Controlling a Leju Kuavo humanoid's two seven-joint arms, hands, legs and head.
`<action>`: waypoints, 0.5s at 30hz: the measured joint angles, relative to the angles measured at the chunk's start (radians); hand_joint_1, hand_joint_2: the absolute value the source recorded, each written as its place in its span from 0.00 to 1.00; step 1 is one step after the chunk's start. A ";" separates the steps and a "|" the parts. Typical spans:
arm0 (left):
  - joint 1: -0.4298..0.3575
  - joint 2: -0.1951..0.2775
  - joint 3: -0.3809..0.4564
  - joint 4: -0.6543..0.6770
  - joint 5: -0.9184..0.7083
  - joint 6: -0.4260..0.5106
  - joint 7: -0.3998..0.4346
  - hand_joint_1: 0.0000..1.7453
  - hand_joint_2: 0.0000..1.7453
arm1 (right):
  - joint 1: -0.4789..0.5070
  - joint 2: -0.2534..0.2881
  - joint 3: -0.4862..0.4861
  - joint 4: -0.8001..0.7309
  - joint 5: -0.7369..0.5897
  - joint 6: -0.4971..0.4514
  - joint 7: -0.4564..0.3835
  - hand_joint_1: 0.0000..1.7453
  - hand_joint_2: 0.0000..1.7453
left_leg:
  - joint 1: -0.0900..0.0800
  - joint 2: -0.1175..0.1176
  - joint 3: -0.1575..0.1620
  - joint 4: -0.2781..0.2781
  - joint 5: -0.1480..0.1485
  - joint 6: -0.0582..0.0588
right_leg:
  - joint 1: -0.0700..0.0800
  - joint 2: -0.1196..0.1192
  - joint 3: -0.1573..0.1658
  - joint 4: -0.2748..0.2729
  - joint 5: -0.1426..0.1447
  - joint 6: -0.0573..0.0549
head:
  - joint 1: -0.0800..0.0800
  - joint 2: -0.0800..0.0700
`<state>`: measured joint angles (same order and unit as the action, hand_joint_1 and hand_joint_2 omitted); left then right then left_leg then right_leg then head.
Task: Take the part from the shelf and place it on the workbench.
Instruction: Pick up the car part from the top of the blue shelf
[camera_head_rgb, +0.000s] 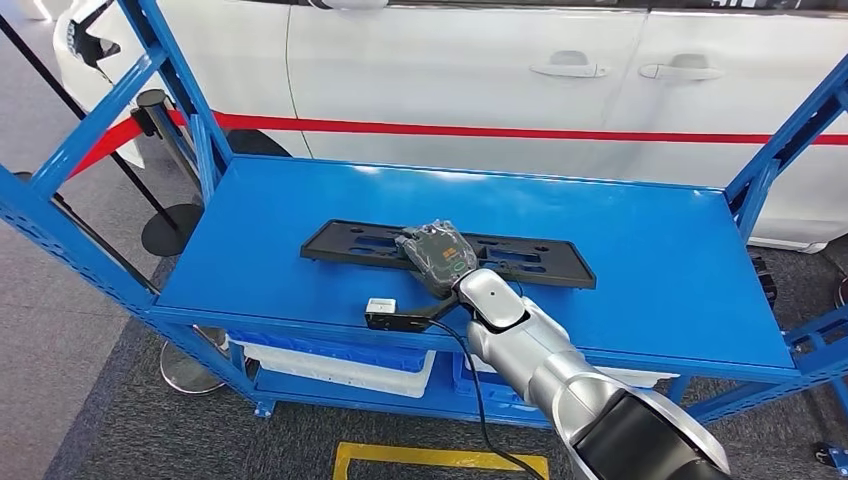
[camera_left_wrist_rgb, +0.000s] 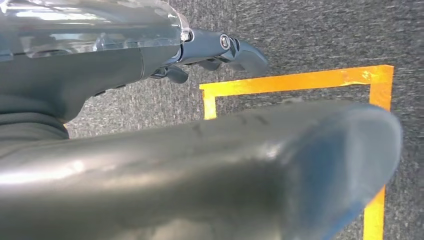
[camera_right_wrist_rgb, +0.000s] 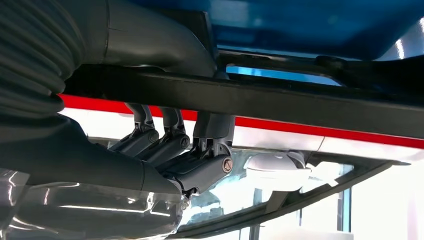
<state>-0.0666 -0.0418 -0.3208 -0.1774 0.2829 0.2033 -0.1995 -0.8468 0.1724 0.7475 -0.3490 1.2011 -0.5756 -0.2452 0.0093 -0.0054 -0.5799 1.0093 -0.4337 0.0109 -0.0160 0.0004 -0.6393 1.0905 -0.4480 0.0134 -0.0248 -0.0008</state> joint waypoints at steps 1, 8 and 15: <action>-0.002 0.000 0.000 0.000 0.000 0.000 0.000 0.00 0.00 | 0.000 -0.001 -0.002 0.000 0.000 0.000 -0.002 0.88 1.00 | -0.002 -0.001 -0.002 0.004 -0.003 -0.005 | 0.001 0.000 0.018 -0.038 0.010 -0.004 | 0.000 0.000; -0.006 0.001 0.000 0.000 -0.001 0.000 0.001 0.00 0.00 | 0.000 -0.006 -0.009 0.000 0.002 0.000 -0.012 0.92 1.00 | 0.003 0.001 -0.053 0.124 -0.079 -0.040 | 0.002 0.000 0.027 -0.063 0.016 -0.040 | -0.002 0.000; -0.006 0.001 0.000 0.000 0.000 0.000 0.005 0.00 0.00 | 0.006 -0.006 -0.009 0.002 0.006 0.001 -0.012 0.97 1.00 | 0.001 0.001 -0.035 0.088 -0.029 -0.031 | 0.007 0.001 0.031 -0.062 0.015 -0.039 | -0.001 0.000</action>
<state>-0.0724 -0.0404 -0.3208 -0.1771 0.2831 0.2034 -0.1948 -0.8404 0.1663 0.7389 -0.3468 1.2070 -0.5744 -0.2570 0.0103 -0.0041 -0.6146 1.0973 -0.4622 -0.0199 -0.0093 0.0017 -0.6085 1.0285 -0.4326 -0.0258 -0.0262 -0.0008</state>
